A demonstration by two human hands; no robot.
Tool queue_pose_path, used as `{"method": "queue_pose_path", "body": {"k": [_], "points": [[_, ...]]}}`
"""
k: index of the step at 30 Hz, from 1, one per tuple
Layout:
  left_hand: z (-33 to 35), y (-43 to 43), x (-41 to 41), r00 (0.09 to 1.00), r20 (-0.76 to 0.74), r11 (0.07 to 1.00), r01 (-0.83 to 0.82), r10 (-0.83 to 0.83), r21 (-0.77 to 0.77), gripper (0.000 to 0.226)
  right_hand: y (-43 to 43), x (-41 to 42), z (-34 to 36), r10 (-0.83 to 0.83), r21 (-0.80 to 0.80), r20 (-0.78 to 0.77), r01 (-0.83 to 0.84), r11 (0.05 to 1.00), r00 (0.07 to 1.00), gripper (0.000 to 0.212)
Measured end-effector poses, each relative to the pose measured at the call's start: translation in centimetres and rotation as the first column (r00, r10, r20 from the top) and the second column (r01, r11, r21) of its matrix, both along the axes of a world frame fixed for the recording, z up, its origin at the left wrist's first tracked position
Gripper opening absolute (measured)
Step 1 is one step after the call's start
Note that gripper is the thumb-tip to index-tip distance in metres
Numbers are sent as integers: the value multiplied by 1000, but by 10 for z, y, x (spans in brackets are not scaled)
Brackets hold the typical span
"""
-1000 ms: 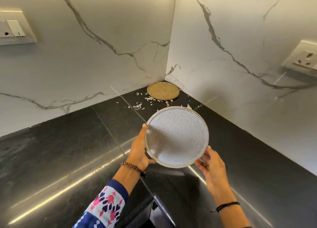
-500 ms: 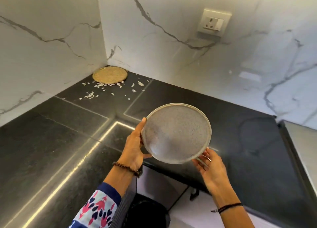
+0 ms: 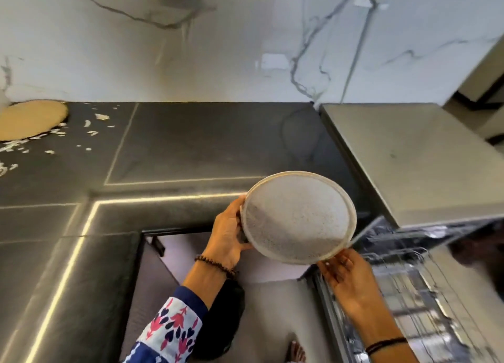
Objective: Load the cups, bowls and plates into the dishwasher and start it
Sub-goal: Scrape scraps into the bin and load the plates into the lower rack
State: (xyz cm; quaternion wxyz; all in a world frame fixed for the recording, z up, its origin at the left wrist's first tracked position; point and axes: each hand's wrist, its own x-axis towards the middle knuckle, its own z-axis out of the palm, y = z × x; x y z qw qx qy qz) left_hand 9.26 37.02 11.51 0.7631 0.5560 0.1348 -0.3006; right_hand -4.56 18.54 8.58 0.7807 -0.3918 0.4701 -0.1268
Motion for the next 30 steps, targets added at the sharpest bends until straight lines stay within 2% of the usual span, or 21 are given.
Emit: {"method": "queue_pose_path", "body": {"k": [7, 14, 17, 23, 30], "points": [[-26, -114, -55, 983, -32, 980, 181, -179, 79, 30, -79, -86, -23, -218, 76, -63, 222, 972, 974, 19], [-53, -231, -118, 914, -47, 903, 407, -404, 137, 24, -178, -165, -55, -359, 237, -124, 379, 894, 925, 18], [-70, -282, -139, 902, -82, 888, 432, -425, 158, 26, -218, -194, -77, -388, 295, -148, 415, 861, 910, 15], [-111, -364, -166, 883, -179, 875, 461, -435, 147, 23, -282, -227, -123, -437, 304, -201, 480, 823, 876, 18], [-195, -437, -184, 854, -254, 855, 497, -453, 147, 23, -332, -248, -209, -565, 302, -229, 610, 733, 793, 13]]}}
